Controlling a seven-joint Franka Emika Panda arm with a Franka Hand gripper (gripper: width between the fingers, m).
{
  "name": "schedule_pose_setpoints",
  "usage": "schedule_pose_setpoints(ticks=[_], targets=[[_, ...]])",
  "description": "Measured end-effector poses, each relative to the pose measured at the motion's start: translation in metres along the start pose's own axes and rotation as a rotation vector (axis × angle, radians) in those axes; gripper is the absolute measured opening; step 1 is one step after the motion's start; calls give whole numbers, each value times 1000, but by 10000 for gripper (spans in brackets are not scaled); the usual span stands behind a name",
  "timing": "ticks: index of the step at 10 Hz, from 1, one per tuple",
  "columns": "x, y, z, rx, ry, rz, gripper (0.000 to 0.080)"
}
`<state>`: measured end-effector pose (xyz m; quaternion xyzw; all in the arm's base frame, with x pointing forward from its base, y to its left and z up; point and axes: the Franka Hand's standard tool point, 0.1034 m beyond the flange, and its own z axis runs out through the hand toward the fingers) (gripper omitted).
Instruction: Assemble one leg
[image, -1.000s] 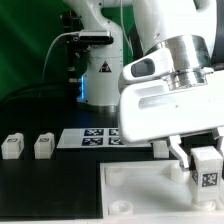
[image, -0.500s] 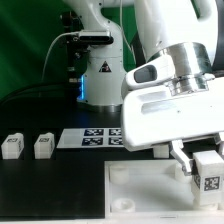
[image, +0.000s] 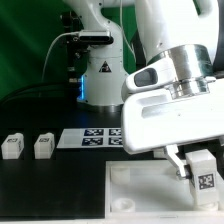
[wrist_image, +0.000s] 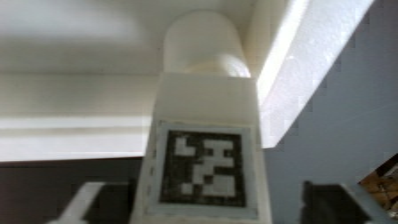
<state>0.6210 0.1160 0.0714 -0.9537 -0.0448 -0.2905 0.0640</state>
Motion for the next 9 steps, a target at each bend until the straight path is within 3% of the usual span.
schedule_pose_setpoints(ticks=[1, 3, 9], targets=[[-1, 0, 0, 0, -1, 0, 597], [-2, 0, 1, 0, -3, 0, 638], [-2, 0, 1, 3, -16, 1, 649]])
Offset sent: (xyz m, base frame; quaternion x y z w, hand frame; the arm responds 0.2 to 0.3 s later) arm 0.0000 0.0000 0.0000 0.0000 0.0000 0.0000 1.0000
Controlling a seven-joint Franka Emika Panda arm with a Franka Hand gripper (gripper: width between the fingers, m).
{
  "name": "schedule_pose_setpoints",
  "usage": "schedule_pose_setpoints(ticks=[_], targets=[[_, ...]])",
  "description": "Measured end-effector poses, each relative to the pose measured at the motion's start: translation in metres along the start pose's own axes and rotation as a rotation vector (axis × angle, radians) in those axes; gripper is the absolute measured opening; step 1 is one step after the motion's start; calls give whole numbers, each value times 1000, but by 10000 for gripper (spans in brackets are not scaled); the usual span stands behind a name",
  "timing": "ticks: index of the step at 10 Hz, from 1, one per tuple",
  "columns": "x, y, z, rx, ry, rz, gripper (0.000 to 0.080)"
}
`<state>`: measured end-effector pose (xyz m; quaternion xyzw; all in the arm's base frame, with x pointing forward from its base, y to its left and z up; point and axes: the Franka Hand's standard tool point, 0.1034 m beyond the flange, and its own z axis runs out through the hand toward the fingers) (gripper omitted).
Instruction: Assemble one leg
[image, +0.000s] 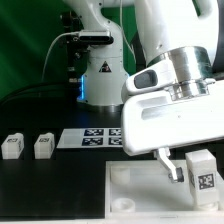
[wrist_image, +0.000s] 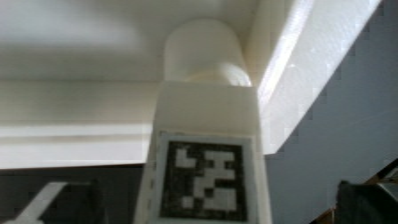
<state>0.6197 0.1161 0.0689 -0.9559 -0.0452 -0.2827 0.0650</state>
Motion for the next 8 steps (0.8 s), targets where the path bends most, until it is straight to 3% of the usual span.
schedule_pose_setpoints(ticks=[2, 3, 4, 6, 8], targets=[[12, 2, -14, 15, -97, -4, 649], [18, 9, -16, 6, -91, -1, 649], [10, 11, -13, 23, -198, 5, 649], [17, 11, -17, 75, -437, 29, 649], [13, 5, -15, 106, -604, 42, 649]])
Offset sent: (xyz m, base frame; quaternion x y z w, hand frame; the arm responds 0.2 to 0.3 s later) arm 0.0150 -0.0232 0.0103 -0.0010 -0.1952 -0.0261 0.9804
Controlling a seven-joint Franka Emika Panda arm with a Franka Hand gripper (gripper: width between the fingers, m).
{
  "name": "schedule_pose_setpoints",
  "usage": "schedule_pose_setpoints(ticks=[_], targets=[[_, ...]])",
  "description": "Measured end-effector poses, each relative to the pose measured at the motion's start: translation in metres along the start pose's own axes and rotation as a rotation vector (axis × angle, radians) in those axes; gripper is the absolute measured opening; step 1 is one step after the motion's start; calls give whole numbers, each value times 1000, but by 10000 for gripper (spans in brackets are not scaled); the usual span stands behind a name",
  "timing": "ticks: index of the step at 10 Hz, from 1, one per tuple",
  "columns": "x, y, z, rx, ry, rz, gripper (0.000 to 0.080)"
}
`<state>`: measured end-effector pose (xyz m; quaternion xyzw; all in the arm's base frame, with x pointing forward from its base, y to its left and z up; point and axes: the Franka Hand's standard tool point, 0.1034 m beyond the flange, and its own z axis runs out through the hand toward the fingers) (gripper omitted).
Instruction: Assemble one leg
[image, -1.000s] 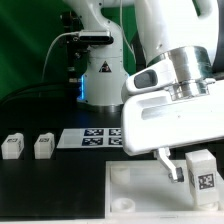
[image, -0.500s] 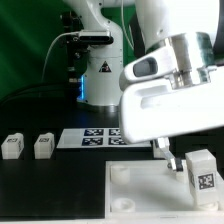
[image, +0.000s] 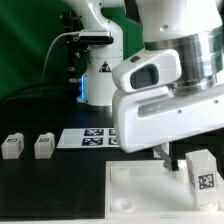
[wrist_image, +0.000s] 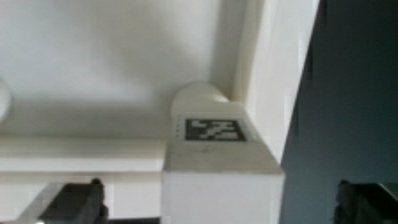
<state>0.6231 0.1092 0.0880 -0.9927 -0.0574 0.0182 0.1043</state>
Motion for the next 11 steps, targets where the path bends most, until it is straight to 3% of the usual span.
schedule_pose_setpoints(ticks=[1, 2, 4, 5, 6, 7, 8, 11], targets=[[-5, -3, 5, 8, -121, 2, 649], [7, -5, 10, 4, -78, -4, 649], [7, -7, 14, -1, -53, -8, 649], [7, -7, 14, -1, -54, -8, 495], [7, -7, 15, -1, -54, -8, 495], [7, -4, 14, -7, -53, -8, 338], [7, -2, 15, -7, -53, -6, 300], [8, -2, 16, -6, -45, 81, 299]])
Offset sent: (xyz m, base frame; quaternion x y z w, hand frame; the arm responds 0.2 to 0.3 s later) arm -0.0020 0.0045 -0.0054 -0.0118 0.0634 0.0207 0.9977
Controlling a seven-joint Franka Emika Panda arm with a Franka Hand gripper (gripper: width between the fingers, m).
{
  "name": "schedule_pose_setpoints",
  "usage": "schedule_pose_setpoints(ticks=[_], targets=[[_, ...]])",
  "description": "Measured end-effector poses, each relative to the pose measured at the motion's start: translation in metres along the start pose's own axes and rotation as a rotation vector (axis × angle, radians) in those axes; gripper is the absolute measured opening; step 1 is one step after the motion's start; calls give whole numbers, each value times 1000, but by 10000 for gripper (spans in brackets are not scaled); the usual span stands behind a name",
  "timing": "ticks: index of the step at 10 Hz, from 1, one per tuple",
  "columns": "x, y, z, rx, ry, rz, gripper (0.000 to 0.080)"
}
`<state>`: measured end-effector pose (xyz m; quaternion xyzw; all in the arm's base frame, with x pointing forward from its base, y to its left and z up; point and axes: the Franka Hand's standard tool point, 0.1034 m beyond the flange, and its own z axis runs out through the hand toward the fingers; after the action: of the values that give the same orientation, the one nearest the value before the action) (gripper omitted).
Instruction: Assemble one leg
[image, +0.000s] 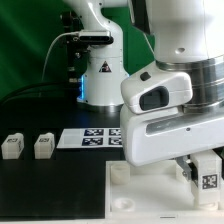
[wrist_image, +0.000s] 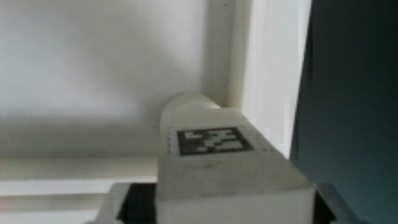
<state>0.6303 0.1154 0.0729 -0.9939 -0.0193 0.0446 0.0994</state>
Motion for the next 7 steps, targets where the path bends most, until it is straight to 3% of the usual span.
schedule_pose_setpoints(ticks=[2, 3, 4, 7], targets=[[2, 1, 0, 12, 74, 452, 299], [-1, 1, 2, 32, 80, 628, 300], [2, 0, 2, 96, 92, 893, 300], [1, -3, 3, 127, 74, 1196, 300]])
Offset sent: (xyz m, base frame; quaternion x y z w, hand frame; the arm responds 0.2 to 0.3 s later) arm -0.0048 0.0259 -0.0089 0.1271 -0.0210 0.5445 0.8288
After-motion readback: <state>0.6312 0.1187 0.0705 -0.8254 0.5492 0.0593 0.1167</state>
